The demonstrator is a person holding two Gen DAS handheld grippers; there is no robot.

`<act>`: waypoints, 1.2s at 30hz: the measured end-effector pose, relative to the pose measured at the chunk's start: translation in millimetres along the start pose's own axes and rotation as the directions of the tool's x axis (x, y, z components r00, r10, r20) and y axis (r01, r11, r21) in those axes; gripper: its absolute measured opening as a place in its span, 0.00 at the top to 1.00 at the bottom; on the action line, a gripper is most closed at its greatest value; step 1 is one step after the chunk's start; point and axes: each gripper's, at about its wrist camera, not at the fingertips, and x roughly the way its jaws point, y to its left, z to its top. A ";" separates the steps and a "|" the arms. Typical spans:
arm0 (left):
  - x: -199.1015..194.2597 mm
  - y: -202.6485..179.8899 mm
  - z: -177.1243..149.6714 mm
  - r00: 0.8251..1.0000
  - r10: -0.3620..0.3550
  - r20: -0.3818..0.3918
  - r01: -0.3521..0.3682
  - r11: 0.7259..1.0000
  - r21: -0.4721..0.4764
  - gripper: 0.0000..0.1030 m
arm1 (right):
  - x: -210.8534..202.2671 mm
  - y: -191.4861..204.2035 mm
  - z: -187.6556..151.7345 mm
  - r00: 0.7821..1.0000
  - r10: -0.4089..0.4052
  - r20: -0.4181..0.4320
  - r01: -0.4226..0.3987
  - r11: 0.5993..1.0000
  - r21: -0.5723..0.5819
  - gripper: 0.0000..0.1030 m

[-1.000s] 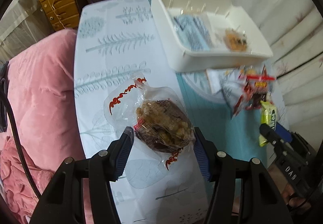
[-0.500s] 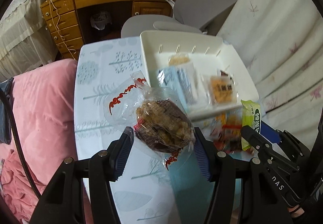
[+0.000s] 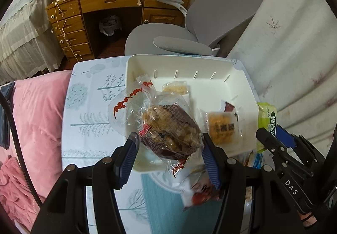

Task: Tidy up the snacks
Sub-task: 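Carry both packs over the white tray and open both tools to drop them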

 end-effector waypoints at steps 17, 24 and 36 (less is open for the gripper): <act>7.2 -41.2 3.4 0.999 0.042 -0.009 -0.043 0.998 -0.047 0.30 | 22.2 -63.6 7.5 0.996 0.081 -0.045 -0.076 0.992 0.101 0.53; -2.2 -39.7 -11.3 0.999 0.032 -0.025 -0.032 0.999 -0.038 0.29 | 15.1 -74.6 -1.4 0.994 0.088 -0.058 -0.077 0.982 0.175 0.52; -9.8 -40.6 -50.5 0.997 -0.024 -0.071 0.026 0.999 0.028 0.29 | -27.5 -95.4 -49.4 0.995 0.026 -0.094 0.009 0.936 0.352 0.52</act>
